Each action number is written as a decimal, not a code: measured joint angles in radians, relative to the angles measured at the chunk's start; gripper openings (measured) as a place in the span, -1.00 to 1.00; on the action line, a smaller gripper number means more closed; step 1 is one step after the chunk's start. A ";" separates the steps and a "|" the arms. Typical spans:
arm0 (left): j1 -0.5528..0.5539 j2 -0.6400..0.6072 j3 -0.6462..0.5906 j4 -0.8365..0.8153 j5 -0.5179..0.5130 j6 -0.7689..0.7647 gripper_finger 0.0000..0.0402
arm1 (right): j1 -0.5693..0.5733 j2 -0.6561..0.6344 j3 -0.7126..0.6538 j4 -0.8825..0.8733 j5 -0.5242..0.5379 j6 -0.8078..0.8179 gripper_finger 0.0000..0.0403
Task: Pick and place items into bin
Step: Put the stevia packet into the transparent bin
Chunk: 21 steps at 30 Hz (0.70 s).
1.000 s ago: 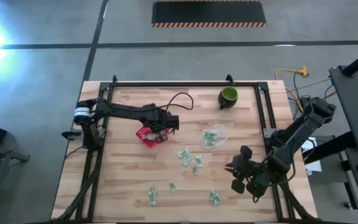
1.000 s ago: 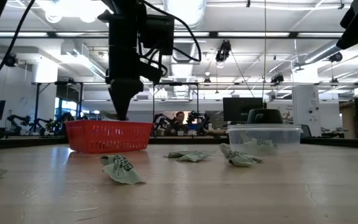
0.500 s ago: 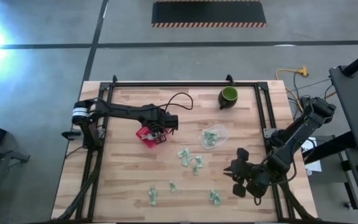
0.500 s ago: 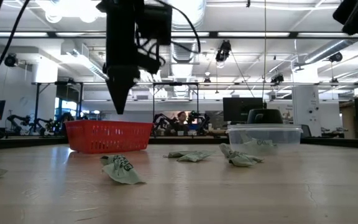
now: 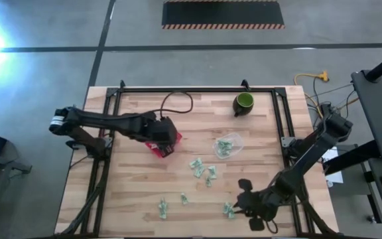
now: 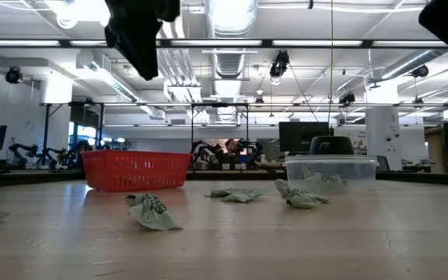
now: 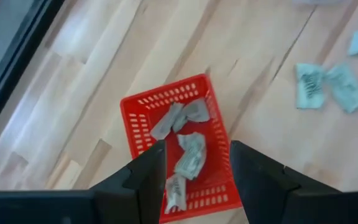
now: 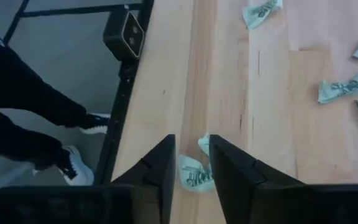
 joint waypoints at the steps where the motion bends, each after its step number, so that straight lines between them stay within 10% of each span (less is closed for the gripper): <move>1: -0.007 -0.009 0.000 0.000 -0.001 -0.013 -0.21 | 0.000 0.017 0.000 0.014 0.000 -0.004 -0.53; 21: -0.118 -0.024 0.000 0.050 0.008 -0.089 -0.20 | -0.021 0.238 0.007 0.111 -0.013 0.011 -0.20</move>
